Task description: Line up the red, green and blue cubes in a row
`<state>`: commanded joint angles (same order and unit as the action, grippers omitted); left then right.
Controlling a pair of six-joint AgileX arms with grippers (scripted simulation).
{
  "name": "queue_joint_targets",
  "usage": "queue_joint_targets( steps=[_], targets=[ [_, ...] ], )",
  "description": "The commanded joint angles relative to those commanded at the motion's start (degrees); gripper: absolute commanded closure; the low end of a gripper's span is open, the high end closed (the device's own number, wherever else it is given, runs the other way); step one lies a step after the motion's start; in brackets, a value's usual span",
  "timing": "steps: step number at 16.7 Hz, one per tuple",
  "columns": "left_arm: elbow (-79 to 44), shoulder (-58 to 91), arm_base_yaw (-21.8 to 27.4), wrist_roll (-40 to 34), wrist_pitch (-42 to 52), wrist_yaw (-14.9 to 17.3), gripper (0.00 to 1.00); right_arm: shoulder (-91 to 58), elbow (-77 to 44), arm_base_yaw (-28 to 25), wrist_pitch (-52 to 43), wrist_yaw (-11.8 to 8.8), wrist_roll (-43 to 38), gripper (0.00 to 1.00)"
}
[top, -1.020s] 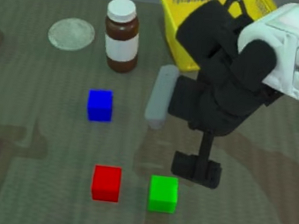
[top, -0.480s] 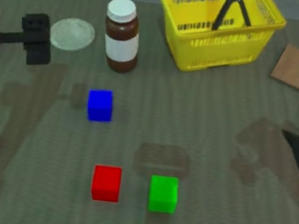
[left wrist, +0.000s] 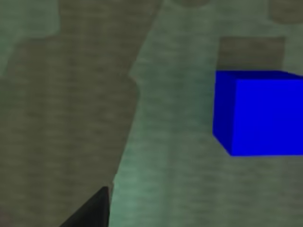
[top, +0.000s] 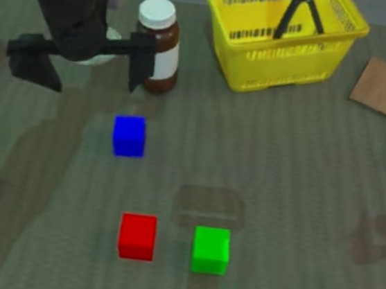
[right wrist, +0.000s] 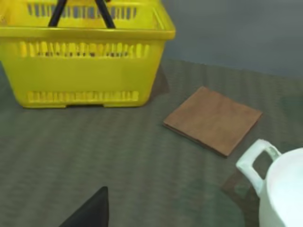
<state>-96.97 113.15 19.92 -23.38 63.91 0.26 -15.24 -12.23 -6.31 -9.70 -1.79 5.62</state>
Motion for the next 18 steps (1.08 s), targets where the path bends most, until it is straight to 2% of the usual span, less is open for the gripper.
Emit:
queue_joint_targets(
  steps=[4, 7, 14, 18],
  targets=[
    [-11.49, 12.63, 2.39, -2.66, 6.73, -0.03, 0.0, 11.33, 9.36, 4.4, 7.25, 1.26, -4.21, 0.0],
    [-15.18, 16.27, 3.15, -3.51, 8.75, -0.05, 0.0, 15.07, 12.12, 5.68, 9.59, 1.77, -5.56, 0.0],
    [-14.32, 16.54, 2.96, -3.39, 7.76, -0.05, 0.0, 15.24, 12.23, 5.74, 9.7, 1.79, -5.62, 0.0],
    [-8.56, 18.48, 3.02, -3.36, -0.3, -0.03, 0.0, 15.24, 12.23, 5.74, 9.7, 1.79, -5.62, 0.0]
  ],
)
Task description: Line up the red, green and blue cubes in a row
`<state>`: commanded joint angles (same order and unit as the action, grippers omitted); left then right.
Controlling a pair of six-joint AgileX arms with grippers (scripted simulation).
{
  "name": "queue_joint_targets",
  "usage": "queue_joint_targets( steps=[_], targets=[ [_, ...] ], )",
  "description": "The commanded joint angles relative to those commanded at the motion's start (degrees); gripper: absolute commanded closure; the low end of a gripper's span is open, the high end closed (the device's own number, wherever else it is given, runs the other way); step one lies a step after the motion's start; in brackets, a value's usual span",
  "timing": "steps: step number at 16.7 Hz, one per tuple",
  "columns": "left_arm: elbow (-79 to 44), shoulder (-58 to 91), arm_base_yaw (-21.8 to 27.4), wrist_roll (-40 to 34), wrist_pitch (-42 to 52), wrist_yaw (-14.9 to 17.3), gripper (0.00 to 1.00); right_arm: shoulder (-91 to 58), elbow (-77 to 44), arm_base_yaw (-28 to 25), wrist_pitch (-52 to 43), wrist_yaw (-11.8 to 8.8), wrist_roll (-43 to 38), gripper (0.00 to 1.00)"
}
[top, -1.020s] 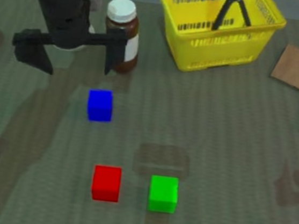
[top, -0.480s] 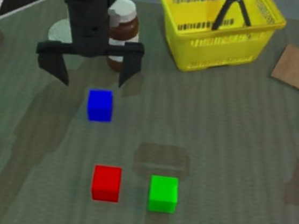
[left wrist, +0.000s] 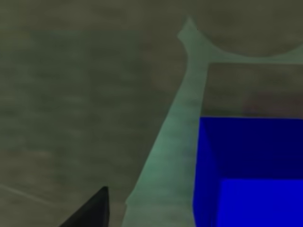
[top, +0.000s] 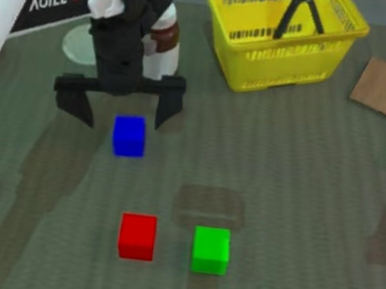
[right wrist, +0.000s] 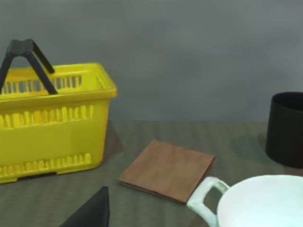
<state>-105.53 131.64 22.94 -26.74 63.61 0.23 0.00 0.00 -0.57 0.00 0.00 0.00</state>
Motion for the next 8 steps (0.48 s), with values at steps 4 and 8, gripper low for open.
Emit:
queue_joint_targets(
  steps=[4, 8],
  targets=[
    [4.8, 1.85, 0.07, -0.05, -6.42, 0.02, 0.0, 0.0, 0.0, 0.0, 0.0, 0.0, 0.0, 0.0],
    [4.93, 1.92, 0.08, -0.05, -6.57, 0.02, 0.0, 0.0, 0.0, 0.0, 0.0, 0.0, 0.0, 0.0]
  ],
)
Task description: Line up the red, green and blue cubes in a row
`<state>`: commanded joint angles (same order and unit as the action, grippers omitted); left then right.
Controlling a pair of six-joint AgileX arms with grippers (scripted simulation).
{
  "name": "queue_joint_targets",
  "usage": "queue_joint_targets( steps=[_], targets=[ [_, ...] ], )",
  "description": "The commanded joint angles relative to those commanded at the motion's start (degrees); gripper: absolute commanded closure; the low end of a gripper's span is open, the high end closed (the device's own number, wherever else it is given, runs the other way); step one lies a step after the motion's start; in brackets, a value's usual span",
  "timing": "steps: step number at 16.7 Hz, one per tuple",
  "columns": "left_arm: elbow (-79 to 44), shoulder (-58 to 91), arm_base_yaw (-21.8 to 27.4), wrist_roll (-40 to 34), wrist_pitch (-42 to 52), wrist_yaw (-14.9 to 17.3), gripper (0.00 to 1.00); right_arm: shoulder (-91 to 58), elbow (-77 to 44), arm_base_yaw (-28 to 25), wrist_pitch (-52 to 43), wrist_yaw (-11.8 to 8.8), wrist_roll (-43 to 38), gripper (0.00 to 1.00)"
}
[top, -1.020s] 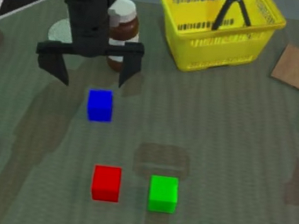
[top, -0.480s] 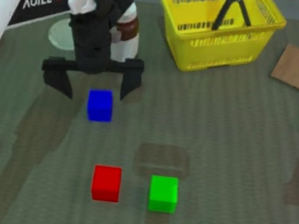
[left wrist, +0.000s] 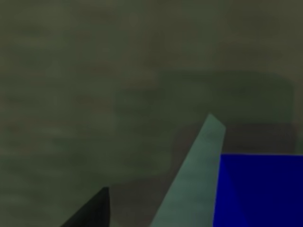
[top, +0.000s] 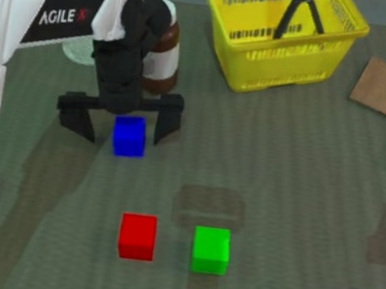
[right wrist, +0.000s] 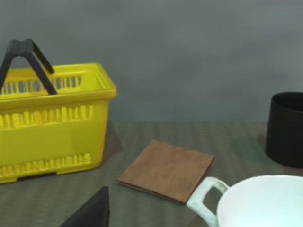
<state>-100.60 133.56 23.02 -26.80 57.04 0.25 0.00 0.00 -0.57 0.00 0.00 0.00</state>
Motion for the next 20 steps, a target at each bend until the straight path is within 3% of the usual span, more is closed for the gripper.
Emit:
queue_joint_targets(
  steps=[13, 20],
  targets=[
    [0.0, 0.0, 0.0, 0.0, 0.0, 0.0, 0.98, 0.0, 0.0, 0.0, 0.0, 0.0, 0.0, 0.0],
    [0.0, 0.0, 0.0, 0.0, 0.0, 0.0, 1.0, 0.0, 0.0, 0.0, 0.0, 0.0, 0.0, 0.0]
  ],
)
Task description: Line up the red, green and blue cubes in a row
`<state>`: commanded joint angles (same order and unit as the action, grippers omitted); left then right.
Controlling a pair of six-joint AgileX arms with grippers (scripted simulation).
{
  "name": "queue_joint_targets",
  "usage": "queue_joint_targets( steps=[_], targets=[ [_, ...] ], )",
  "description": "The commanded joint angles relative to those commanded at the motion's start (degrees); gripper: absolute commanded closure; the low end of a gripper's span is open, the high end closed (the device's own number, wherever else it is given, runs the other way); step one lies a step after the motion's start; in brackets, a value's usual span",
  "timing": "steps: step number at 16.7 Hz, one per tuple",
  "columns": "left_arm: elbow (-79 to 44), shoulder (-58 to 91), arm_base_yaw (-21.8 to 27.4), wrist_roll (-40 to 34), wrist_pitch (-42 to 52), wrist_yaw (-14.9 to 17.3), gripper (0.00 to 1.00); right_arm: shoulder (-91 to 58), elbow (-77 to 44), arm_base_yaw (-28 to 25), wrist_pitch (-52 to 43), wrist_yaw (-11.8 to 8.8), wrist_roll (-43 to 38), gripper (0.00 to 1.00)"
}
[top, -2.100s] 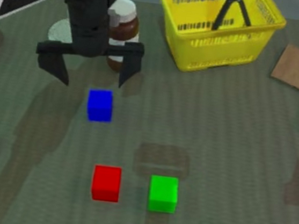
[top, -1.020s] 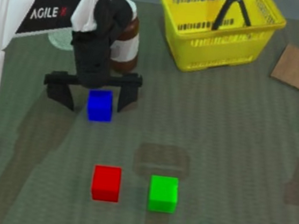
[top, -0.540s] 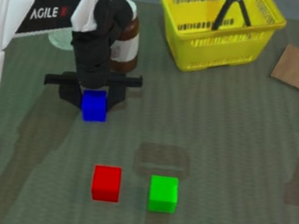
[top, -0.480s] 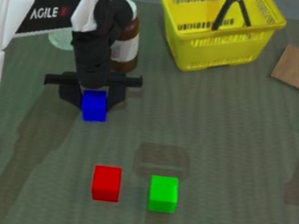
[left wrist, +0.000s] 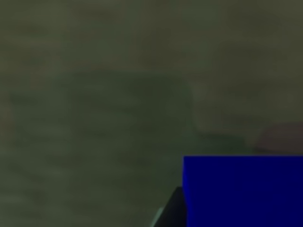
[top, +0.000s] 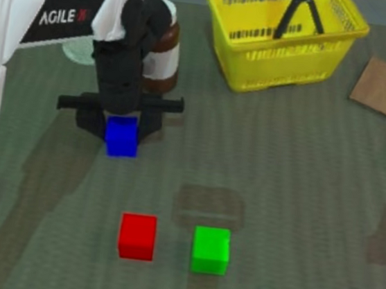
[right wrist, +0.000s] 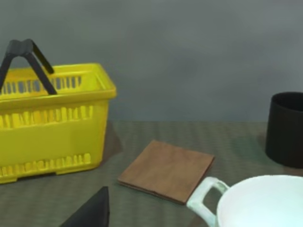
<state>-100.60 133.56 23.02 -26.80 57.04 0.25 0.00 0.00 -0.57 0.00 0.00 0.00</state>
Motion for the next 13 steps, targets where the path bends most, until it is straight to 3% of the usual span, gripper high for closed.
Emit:
queue_joint_targets(
  steps=[4, 10, 13],
  targets=[
    [-1.0, -0.72, -0.13, 0.21, 1.21, -0.22, 1.0, 0.0, 0.0, 0.0, 0.0, 0.0, 0.0, 0.0],
    [-9.18, -3.54, -1.07, 0.05, 12.79, -0.24, 1.0, 0.0, 0.0, 0.0, 0.0, 0.0, 0.0, 0.0],
    [-10.2, -4.11, -1.19, 0.08, 13.93, -0.22, 1.0, 0.0, 0.0, 0.0, 0.0, 0.0, 0.0, 0.0]
  ],
)
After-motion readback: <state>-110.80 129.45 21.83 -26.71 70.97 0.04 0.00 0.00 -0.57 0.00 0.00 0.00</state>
